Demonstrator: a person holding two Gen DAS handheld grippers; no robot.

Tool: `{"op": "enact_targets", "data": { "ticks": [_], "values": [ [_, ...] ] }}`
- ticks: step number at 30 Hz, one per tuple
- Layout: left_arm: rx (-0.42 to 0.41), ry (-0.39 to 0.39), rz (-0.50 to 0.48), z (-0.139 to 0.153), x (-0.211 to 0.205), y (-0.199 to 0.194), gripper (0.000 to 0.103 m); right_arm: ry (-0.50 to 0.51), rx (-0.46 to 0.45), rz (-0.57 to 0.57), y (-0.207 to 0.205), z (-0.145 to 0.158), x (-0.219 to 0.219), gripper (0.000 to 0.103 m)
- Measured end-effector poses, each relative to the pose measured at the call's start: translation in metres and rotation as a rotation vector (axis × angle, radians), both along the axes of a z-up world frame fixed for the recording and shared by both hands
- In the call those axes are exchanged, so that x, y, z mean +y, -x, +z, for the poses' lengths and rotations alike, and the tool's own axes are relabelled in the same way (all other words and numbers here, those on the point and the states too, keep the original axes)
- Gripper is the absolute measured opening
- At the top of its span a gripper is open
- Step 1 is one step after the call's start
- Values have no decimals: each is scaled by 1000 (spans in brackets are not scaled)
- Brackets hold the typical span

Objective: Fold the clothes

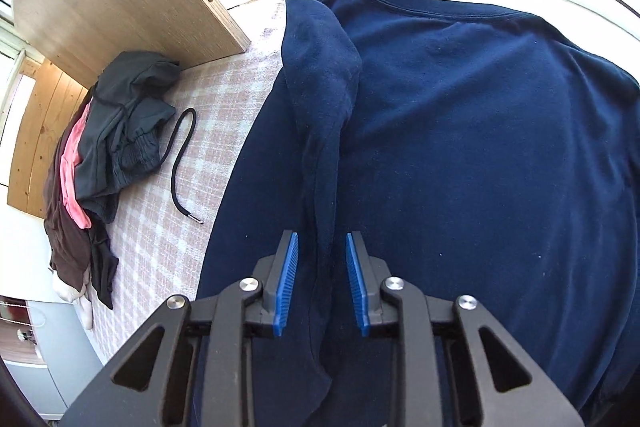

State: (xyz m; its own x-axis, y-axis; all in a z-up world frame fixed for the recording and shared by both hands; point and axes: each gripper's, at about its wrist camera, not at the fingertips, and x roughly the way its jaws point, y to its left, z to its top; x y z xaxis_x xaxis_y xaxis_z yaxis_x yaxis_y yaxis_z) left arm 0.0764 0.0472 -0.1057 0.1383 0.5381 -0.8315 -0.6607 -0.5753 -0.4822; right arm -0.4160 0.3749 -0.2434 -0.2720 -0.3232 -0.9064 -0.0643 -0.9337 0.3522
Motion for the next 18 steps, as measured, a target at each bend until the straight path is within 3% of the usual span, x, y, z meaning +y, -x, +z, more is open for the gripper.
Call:
{"op": "enact_targets", "data": {
  "ticks": [6, 11, 18],
  "values": [
    [-11, 65, 198, -6, -40, 21, 21, -91, -35, 42, 8, -13, -13, 25],
    [-28, 66, 139, -27, -10, 31, 21, -99, -19, 72, 9, -14, -15, 25],
    [-47, 11, 39, -26, 31, 9, 27, -110, -21, 88, 8, -13, -14, 25]
  ]
}}
